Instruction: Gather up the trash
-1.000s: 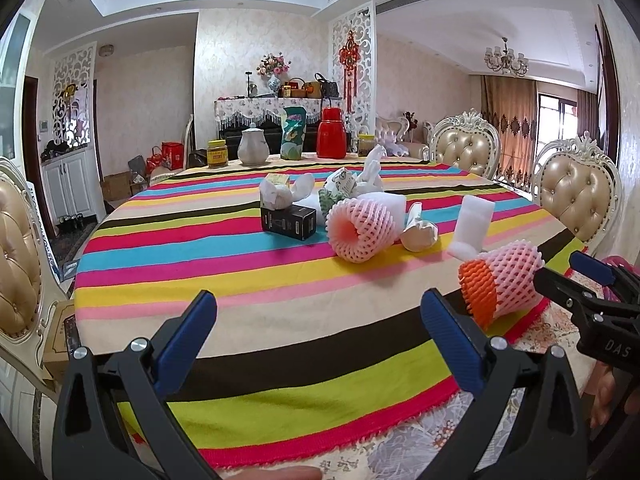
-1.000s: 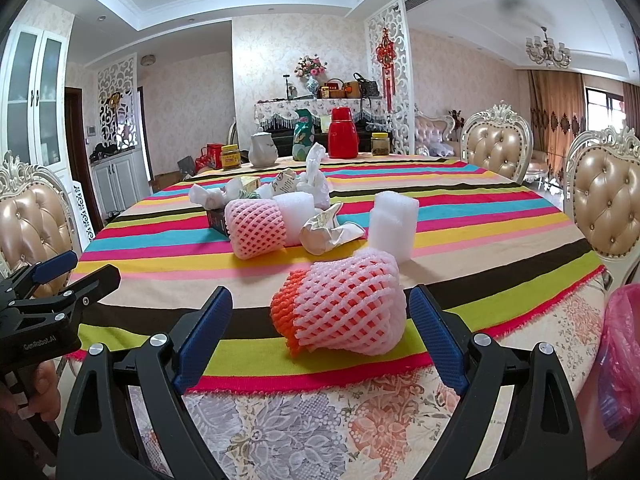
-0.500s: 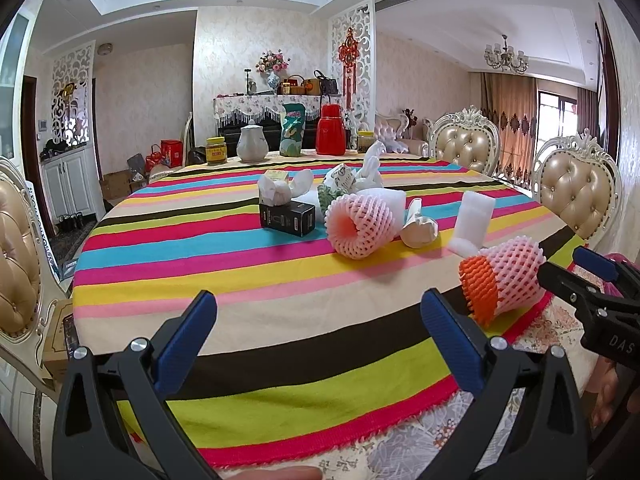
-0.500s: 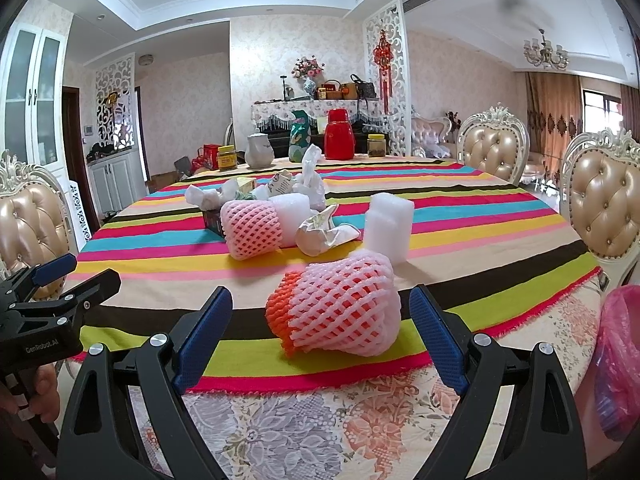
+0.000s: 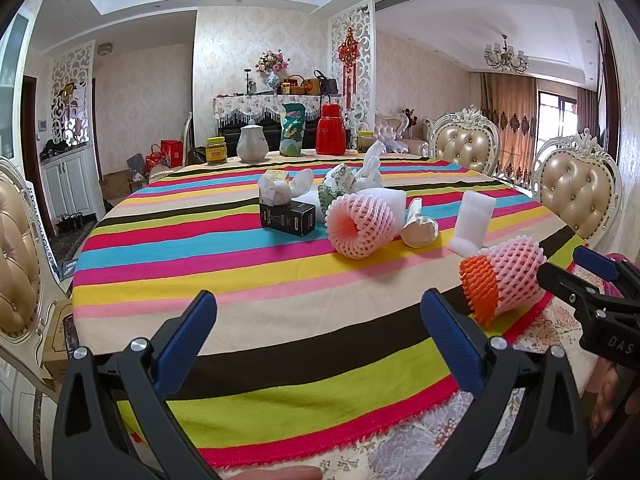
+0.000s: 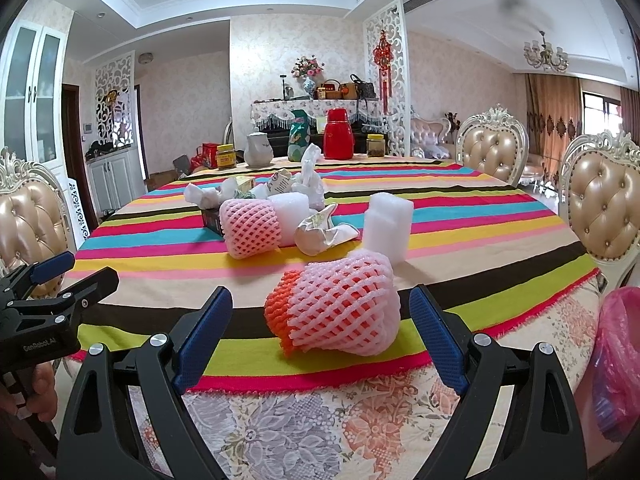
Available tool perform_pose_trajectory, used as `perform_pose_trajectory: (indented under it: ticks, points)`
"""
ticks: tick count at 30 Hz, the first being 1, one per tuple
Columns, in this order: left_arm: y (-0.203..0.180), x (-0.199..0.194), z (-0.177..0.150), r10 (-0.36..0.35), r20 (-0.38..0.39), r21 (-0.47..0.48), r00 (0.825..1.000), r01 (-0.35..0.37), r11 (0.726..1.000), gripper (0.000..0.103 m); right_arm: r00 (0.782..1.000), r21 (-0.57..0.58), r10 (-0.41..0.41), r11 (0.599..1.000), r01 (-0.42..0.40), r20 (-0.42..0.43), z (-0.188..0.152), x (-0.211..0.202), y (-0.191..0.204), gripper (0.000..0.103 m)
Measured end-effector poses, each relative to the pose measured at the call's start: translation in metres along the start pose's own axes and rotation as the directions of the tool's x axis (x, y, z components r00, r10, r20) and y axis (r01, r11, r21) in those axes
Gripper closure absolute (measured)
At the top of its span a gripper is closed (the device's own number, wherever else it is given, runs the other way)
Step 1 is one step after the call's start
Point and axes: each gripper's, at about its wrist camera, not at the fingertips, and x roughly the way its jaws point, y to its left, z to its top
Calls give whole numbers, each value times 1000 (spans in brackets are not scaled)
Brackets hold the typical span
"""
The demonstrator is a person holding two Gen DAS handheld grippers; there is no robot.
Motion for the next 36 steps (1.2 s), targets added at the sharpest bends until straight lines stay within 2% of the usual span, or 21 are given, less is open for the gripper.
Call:
perform_pose_trajectory:
  ticks: [17,25,30,32,36]
  points:
    - [3,5,-1,13,-16,12,1000,-12,1000,4,999,-10,-16,1000,16,-34,-7,9,-2,18]
    - [22,20,4,73,-43,-5,996,-73,997,4,993,13,-23,1000,24,-113,-2,37,-12,19]
    - [33,38,10,48,-85,-13,995,-50,999,4,983,-19,-49,999,47,-178,4,63,-10,18]
    - [33,47,12,36,-101,-10,994,-37,999,4,973,-17,-48,999,45,-224,6,74,-13,19]
    - [33,65,25,7,-129,-16,992,-9,1000,4,964,-24,-37,999,32,-263,11,86,-17,19]
